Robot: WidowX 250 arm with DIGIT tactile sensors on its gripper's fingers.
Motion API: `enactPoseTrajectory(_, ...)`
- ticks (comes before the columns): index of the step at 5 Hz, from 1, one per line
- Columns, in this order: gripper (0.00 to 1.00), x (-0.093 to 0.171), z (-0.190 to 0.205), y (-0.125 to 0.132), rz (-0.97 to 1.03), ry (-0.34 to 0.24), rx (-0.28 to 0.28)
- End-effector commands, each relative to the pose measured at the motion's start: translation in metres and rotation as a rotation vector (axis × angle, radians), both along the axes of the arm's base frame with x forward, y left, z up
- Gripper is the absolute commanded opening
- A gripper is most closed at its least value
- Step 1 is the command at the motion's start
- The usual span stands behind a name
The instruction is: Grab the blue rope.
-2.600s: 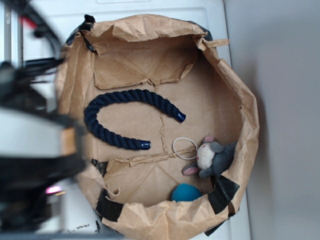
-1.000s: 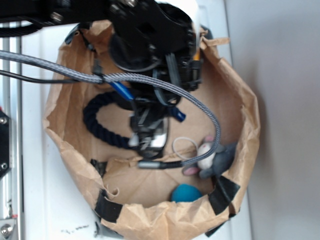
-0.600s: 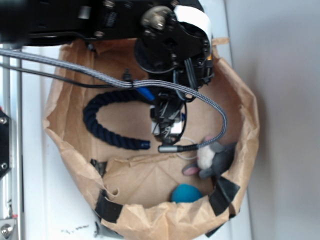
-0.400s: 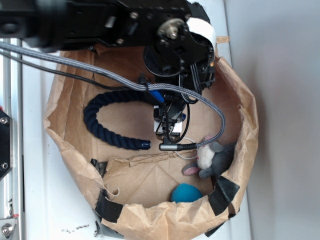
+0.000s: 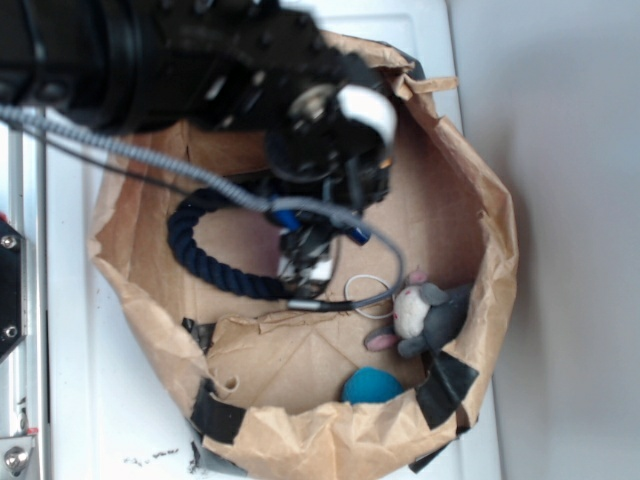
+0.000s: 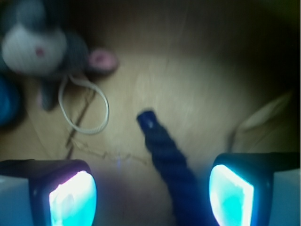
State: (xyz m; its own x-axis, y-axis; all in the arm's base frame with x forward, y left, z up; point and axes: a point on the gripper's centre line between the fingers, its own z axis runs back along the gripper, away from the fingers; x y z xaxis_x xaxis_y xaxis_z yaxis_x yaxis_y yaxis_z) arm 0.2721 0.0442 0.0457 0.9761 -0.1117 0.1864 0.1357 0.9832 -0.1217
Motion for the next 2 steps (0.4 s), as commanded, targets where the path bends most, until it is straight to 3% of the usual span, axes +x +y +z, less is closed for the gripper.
enactPoseTrajectory(1, 1.00, 0.010, -0.010, -0.020, -0.034, -0.086, 0.033)
enactPoseTrajectory(2, 1.00, 0.017, -0.020, -0.026, -0.019, -0.123, 0.049)
